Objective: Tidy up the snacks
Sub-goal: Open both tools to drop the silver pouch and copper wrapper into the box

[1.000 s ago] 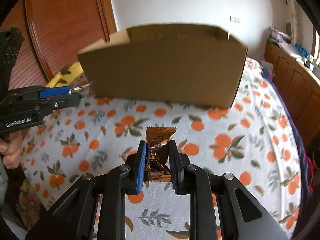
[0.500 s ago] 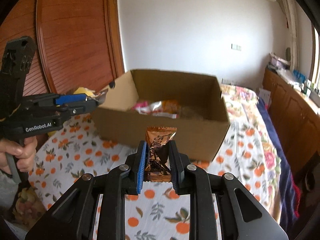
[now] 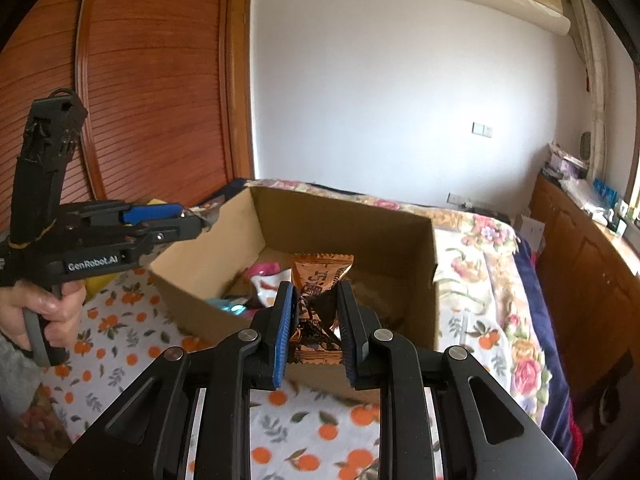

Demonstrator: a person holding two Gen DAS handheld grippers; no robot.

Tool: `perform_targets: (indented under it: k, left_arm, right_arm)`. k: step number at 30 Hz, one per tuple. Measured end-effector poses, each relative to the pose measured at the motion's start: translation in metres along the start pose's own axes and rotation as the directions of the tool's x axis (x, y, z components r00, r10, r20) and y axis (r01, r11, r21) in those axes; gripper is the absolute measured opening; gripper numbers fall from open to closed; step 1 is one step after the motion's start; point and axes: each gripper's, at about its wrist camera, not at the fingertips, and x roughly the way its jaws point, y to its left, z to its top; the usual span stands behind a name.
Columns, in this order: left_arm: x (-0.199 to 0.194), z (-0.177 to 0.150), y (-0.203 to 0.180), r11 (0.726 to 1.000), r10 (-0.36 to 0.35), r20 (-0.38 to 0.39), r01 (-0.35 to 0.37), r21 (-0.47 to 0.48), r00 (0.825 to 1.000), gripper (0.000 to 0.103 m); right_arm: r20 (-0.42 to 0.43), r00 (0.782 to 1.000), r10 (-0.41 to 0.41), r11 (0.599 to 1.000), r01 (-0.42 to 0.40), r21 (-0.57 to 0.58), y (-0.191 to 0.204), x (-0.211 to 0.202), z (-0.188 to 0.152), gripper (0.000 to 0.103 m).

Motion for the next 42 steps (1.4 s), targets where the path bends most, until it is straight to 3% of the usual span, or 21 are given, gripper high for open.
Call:
perform_targets:
  k: [13,22,24,26,35,42]
  left_arm:
    - [0.046,-0.006,0.008,1.0,0.0,-0.051,-0.002,-0.031,0.999,0.037]
    - [0.056,-0.014,-0.001,1.0,0.004,-0.091,-0.006,-0.027,0.996,0.039]
    - [0.057,-0.016,-0.004,1.0,0.017,-0.097,-0.019,-0.019,0.995,0.044]
    - [0.056,-0.017,-0.005,0.999,0.038,-0.101,-0.039,-0.013,0.994,0.048]
    - [0.03,-0.018,-0.01,0.997,0.077,-0.109,-0.077,0.008,0.991,0.05]
    - [0.002,-0.018,-0.018,0.994,0.113,-0.094,-0.112,0.017,0.989,0.051]
  right_arm:
    - [-0.04,0.999,-0.012,0.999,0.013,0.037,-0.033,0.046,0.002,0.02]
    - [-0.091,0.995,0.035,0.998,-0.03,0.057,-0.023,0.078,0.0,0.02]
    - [-0.096,0.995,0.039,0.998,-0.034,0.053,-0.021,0.083,0.0,0.021]
    - [-0.104,0.994,0.044,0.998,-0.039,0.05,-0.018,0.085,-0.001,0.022]
    - [-0.11,0.993,0.039,0.997,-0.031,0.074,-0.018,0.079,-0.002,0.033]
    - [-0.079,0.997,0.01,0.995,-0.003,0.097,-0.017,0.045,0.004,0.036]
